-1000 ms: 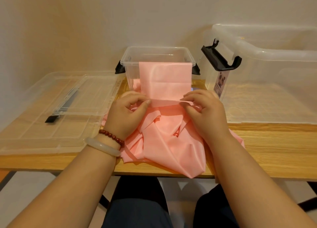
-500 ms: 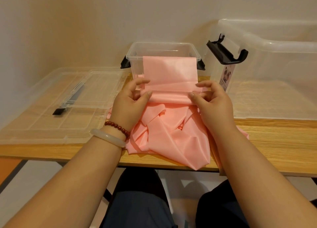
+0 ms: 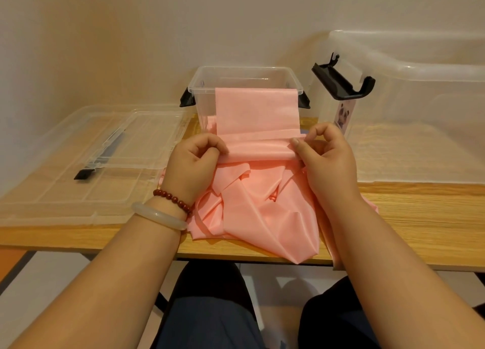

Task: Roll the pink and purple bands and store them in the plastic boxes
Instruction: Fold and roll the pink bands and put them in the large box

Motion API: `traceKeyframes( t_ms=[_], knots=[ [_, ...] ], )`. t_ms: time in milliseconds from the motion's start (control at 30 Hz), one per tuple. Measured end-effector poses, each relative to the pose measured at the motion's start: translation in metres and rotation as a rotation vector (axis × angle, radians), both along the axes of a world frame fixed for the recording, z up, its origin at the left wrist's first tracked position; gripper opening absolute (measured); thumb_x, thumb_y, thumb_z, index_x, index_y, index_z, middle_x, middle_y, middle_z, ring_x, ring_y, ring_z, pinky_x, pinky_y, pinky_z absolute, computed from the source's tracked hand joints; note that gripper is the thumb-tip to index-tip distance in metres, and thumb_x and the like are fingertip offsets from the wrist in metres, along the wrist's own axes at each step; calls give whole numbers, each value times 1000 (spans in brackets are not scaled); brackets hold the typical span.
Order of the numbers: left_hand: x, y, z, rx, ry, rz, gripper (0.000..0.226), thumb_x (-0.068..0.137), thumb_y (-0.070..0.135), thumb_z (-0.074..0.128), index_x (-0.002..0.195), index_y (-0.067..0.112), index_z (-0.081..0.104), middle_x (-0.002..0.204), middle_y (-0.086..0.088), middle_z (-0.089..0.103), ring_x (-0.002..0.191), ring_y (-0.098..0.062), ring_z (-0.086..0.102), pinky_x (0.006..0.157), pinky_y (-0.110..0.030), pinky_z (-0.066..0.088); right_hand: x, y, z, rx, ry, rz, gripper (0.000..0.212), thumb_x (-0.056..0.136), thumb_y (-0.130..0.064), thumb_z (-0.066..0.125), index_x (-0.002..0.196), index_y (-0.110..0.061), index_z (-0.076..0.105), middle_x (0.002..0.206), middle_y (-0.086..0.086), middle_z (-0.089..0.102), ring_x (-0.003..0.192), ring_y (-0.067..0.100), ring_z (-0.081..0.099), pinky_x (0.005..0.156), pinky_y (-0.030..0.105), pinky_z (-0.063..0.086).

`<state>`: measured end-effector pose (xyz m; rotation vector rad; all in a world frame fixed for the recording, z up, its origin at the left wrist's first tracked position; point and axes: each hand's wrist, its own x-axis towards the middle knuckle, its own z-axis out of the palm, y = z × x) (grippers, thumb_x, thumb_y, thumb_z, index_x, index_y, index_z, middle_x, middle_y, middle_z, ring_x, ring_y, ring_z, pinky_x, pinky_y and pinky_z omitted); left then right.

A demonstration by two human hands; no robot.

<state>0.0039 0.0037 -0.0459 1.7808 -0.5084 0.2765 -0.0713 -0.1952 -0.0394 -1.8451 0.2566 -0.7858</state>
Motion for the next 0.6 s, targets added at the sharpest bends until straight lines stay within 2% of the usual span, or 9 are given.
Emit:
traceKeyframes(
  t_ms=[100,200,333,400,467,533,600],
  knots=[
    [-2,0,1,62,12,-17,30,88,3,57,84,31,68,93,16,65,87,9,58,78,-8,47,-1,-1,0,-6,5,-6,18,92,-23,65,82,-28,52,74,9,66,64,13,58,70,42,51],
    [-3,1,0,122,13,-34,20,87,14,66,98,31,66,99,13,65,91,2,60,77,-8,48,-3,-1,1,-4,26,20,14,90,-21,68,82,-23,57,77,12,66,65,12,55,68,37,49],
    [-1,1,0,124,-70,29,13,88,16,67,95,27,68,95,10,65,83,10,56,73,-3,43,-2,-2,2,-35,65,39,9,83,-25,77,86,-23,68,83,3,68,78,13,63,75,34,55],
    [1,1,-1,114,-82,37,11,89,16,66,90,26,69,95,11,64,83,10,55,74,-3,43,-4,-3,3,-53,86,65,12,81,-25,79,91,-24,73,87,-8,68,83,5,63,78,27,56],
    [2,1,-1,104,-90,48,10,88,15,67,86,25,68,97,13,60,88,7,56,77,-5,45,-6,-4,3,-103,92,83,16,81,-22,78,96,-25,74,87,-19,65,81,-9,59,75,12,50],
    [3,0,-1,103,-97,59,10,88,15,67,83,24,67,98,15,57,93,4,55,81,-8,46,-7,-5,0,-152,74,63,14,84,-19,76,95,-27,75,87,-22,64,81,-13,57,74,6,45],
    [3,0,-1,99,-93,50,11,88,16,67,82,25,67,96,15,60,91,3,56,79,-8,46,-6,-6,-1,-203,45,37,10,85,-19,74,89,-28,74,89,-20,63,83,-12,55,73,3,41]
  ],
)
